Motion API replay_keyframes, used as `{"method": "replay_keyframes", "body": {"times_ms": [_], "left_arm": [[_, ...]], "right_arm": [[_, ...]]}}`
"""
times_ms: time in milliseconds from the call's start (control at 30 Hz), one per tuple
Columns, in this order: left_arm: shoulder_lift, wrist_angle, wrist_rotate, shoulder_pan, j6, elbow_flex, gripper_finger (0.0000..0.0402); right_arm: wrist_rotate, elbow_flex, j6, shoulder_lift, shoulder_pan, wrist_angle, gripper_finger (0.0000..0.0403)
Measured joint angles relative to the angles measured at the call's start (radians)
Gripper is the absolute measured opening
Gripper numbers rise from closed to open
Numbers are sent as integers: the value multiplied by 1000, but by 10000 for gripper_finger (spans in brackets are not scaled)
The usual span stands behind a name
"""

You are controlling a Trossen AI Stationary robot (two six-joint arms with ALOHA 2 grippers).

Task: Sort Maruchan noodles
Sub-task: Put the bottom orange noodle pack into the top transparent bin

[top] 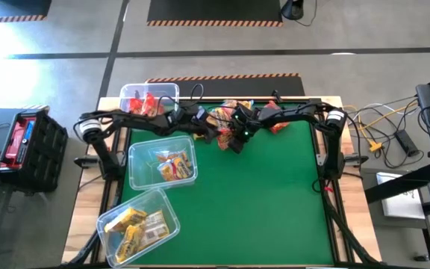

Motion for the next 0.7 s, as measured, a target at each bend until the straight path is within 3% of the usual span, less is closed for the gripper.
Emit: {"method": "replay_keyframes", "body": {"times_ms": [367,700], "left_arm": [[113,-85,1,-3,77,98,204],[118,-111,0,-3,65,101,201]], "right_arm": [[-2,-9,28,0,3,94,54],[-5,-9,27,1,3,104,54]]}}
